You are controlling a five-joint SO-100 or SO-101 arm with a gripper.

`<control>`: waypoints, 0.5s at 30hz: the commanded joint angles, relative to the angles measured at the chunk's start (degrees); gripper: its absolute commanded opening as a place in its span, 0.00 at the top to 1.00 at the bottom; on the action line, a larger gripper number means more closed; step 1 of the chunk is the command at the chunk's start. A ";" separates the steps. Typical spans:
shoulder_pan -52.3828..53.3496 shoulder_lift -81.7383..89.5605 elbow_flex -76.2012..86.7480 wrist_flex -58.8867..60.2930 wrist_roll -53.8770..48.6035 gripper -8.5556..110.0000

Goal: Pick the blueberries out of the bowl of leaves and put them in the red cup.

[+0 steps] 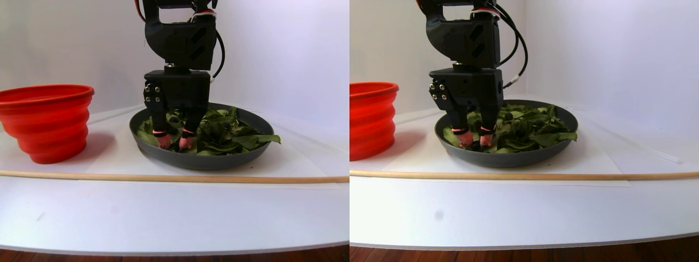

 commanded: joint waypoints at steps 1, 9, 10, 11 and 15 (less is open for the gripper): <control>0.09 5.71 -0.09 0.44 -0.62 0.84; -0.62 10.02 -0.18 3.96 -0.97 0.84; -0.70 10.63 -0.18 4.57 -0.97 0.84; -0.88 11.34 -0.18 5.01 -0.97 0.84; -1.41 13.89 0.09 6.94 -0.88 0.84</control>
